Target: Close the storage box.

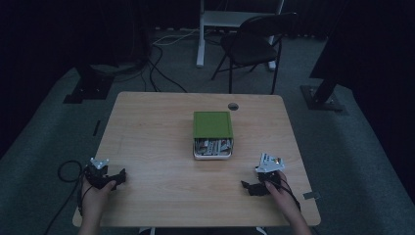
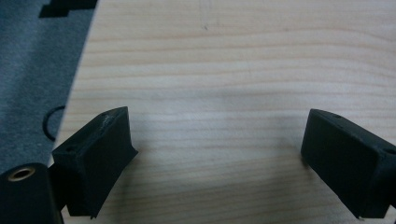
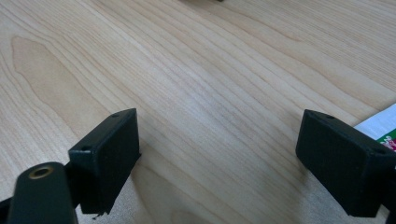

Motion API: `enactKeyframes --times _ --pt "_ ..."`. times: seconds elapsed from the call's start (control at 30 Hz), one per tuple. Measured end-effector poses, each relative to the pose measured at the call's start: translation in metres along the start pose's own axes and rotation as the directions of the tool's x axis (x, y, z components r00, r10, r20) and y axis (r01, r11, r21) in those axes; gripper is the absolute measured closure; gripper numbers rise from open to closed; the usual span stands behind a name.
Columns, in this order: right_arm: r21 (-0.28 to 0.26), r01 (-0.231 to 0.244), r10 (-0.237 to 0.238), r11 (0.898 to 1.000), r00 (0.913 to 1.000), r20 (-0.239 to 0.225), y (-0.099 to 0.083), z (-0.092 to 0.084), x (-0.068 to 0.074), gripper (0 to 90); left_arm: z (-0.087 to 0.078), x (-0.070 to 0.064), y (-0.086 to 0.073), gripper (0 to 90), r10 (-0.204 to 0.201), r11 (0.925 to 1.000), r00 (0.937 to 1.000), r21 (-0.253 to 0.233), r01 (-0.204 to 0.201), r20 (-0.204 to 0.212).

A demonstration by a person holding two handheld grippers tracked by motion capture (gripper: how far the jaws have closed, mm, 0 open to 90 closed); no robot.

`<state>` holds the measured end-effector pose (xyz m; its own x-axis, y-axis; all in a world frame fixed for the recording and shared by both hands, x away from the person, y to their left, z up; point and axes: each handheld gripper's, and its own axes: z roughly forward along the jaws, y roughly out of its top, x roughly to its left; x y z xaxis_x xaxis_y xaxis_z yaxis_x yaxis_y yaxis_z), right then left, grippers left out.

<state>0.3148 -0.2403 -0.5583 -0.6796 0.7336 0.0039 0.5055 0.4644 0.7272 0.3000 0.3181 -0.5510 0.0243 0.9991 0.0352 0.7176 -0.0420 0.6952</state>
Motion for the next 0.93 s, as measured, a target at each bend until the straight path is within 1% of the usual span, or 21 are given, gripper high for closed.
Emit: enactKeyframes --times 0.07,0.1,0.13,0.27,0.43,0.6,0.93 --pt "0.0 0.0 0.0 1.0 1.0 0.0 0.0 0.0 0.0 13.0 0.0 0.0 0.0 9.6 0.0 1.0 1.0 0.0 0.0 -0.001" --pt "0.0 0.0 0.0 1.0 1.0 0.0 0.0 0.0 0.0 12.9 0.0002 0.0002 -0.0004 9.6 -0.008 1.0 1.0 -0.001 0.008 0.001" --pt "0.0 -0.001 0.001 1.0 1.0 0.0 0.0 0.0 0.0 13.0 0.0009 0.0006 -0.0012 9.6 -0.029 0.9996 0.9995 -0.005 0.029 0.01" --pt "0.0 0.0 0.0 1.0 1.0 0.0 0.0 0.0 0.0 13.0 0.0011 -0.0004 -0.0014 9.6 -0.025 0.9996 0.9996 -0.009 0.026 0.01" --pt "0.0 0.0 0.0 1.0 1.0 0.0 0.0 0.0 0.0 12.9 0.0014 -0.0022 -0.0011 9.6 -0.031 0.9995 0.9995 -0.009 0.031 0.007" --pt "0.0 -0.001 0.001 1.0 1.0 0.0 0.0 0.0 0.0 12.9 0.0003 -0.0057 -0.0023 9.7 -0.053 0.9985 0.9985 -0.011 0.053 -0.015" --pt "0.0 0.0 0.0 1.0 1.0 0.0 0.0 0.0 0.0001 12.9 0.0005 -0.0065 -0.002 9.6 -0.061 0.9981 0.9979 -0.011 0.061 -0.021"
